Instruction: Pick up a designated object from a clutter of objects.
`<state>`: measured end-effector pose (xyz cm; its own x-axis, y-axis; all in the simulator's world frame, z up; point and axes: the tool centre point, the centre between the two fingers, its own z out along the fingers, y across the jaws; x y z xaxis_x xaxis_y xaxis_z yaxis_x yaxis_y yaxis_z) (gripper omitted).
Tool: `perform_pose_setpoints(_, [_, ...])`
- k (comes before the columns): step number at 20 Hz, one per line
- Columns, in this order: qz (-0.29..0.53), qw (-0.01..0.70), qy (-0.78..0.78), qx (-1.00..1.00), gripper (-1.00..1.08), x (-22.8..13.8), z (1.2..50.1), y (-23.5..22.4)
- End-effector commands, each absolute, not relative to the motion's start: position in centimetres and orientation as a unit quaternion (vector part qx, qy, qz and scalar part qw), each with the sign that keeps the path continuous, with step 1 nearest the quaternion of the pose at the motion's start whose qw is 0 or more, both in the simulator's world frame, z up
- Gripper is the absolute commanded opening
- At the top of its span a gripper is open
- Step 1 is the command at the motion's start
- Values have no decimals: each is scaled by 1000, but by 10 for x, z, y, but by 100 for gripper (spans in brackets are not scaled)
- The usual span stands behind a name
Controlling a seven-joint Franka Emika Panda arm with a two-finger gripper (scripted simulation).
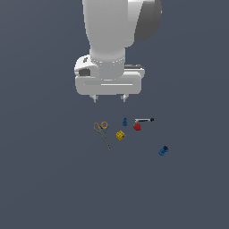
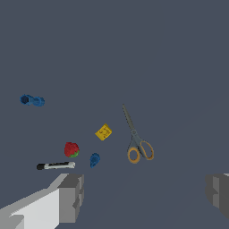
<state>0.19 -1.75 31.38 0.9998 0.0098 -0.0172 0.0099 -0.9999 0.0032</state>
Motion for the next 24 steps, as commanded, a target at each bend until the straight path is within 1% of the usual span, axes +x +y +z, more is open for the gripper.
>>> perform_pose_setpoints(1, [-9, 2, 5, 1000, 100, 2, 314, -18])
perform_pose_setpoints(10, [-12, 17, 38, 999, 100, -1, 315, 1])
perform_pose_setpoints(15, [-12, 17, 37, 999, 100, -1, 315, 2])
perform_pose_setpoints(24, [-10, 14, -1, 1000, 100, 4, 292, 6])
